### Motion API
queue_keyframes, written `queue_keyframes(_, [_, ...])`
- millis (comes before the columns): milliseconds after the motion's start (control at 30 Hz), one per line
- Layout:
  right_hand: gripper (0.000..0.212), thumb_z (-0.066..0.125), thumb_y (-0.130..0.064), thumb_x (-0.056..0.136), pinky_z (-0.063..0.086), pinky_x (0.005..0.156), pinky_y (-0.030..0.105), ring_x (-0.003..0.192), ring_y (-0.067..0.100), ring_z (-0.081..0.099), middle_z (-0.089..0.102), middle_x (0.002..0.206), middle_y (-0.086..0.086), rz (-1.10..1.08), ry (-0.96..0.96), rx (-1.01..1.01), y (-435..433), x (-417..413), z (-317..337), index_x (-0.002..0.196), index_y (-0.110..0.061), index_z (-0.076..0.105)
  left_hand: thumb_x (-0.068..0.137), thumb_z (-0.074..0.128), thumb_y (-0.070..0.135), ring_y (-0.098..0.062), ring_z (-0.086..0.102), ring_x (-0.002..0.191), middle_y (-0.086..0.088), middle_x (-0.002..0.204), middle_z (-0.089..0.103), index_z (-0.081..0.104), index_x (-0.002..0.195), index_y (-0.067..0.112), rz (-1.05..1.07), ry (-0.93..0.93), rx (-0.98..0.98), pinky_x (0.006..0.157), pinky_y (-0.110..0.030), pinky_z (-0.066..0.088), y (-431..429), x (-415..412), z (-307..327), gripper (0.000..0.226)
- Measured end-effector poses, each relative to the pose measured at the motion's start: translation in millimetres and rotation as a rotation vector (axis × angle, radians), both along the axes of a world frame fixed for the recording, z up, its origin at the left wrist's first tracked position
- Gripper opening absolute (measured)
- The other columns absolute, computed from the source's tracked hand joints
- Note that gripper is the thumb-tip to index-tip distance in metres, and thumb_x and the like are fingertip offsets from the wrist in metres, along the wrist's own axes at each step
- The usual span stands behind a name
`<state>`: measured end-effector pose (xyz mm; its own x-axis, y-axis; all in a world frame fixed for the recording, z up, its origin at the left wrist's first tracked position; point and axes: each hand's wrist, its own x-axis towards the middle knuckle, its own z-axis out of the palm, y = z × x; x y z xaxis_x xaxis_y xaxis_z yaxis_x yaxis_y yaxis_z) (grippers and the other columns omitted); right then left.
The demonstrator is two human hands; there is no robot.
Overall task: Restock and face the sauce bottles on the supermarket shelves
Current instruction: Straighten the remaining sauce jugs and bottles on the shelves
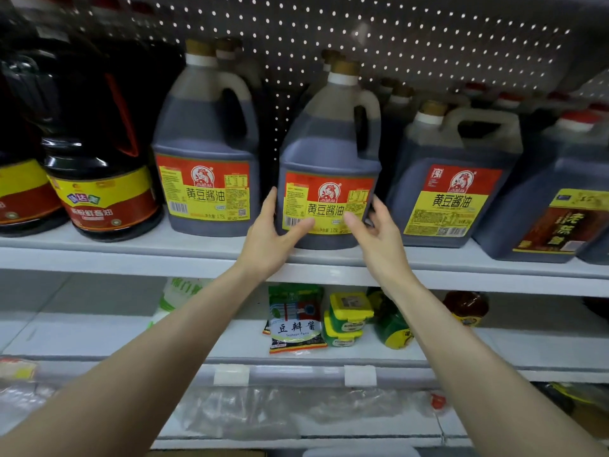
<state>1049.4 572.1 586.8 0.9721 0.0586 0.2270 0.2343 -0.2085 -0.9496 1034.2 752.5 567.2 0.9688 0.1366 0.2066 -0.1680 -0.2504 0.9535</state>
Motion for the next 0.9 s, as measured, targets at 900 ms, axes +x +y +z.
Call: queue_keyframes(900, [0.056,0.055,-0.044,0.093,0.040,0.108,0.038,0.123,0.010,0.051,0.058,0.131,-0.014,0.056,-0.054,-0.137,-6.3,38.8,-16.3,0.145,-0.031,0.037,0.087,0.066,0.036,-0.010,0.056,0.119,0.011,0.127,0.061,0.041,0.137,0.025,0.034,-0.016,0.090,0.107,-0.042,0.042,2.2,24.6,-0.9,0.057])
